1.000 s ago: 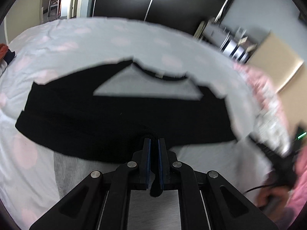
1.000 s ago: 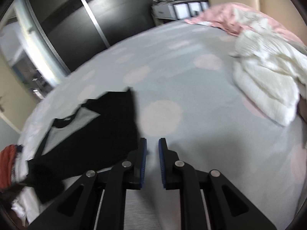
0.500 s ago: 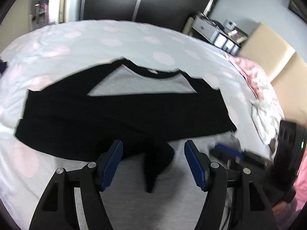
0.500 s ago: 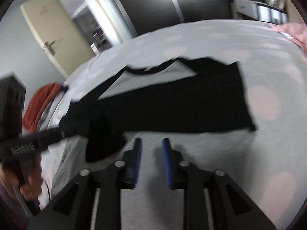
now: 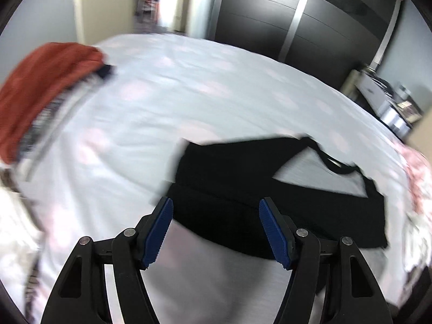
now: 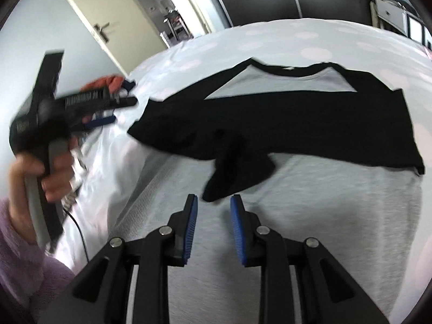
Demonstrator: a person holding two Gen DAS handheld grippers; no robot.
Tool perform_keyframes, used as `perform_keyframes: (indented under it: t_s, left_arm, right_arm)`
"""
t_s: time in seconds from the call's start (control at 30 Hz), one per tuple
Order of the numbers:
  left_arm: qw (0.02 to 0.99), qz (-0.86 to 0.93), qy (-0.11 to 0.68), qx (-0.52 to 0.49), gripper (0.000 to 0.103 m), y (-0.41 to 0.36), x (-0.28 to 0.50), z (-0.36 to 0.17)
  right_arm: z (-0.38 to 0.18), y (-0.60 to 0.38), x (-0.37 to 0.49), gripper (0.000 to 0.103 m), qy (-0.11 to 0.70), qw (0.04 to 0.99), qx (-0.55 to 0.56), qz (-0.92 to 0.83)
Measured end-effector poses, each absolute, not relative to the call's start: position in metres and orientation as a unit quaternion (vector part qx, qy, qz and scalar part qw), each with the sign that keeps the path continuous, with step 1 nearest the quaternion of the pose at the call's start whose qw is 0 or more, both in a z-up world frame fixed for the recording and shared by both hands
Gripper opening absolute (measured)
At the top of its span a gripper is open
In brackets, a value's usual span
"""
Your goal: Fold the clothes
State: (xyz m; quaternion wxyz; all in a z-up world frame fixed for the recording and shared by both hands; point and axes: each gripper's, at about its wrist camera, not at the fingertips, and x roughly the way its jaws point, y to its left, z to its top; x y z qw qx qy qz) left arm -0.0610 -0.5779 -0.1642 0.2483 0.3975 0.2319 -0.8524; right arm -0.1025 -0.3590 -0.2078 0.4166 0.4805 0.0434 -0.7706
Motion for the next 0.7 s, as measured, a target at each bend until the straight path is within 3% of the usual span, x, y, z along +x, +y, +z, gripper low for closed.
perform_keyframes:
  t_s: [0.2,0.3,0.43,0.7]
  left_arm:
    - [0.269,-0.854,0.275,0.350,0.067,-0.621,-0.032,-0.162]
    - [0.272,-0.860,0.321,0.290,0.067,-0.641,-0.013,-0.155]
    - [0.271,-0.852,0.363,0.263,0.067,-0.663,0.002,-0.153]
    - [0.268,-0.826,0.420,0.263,0.067,-0.685,0.016,-0.169]
  right_arm:
    - [-0.224,-0.385,-0.103,0.024,0.070,0.335,0.488,-0.803]
    - [-0.208,-0.391,-0.103,0.011,0.097,0.315,0.470,-0.819]
    - [-0.186,-0.399,-0.103,0.005,0.133,0.288,0.444,-0.838]
    - [-0.084,-0.431,-0.117,0.004,0.168,0.291,0.408,-0.849]
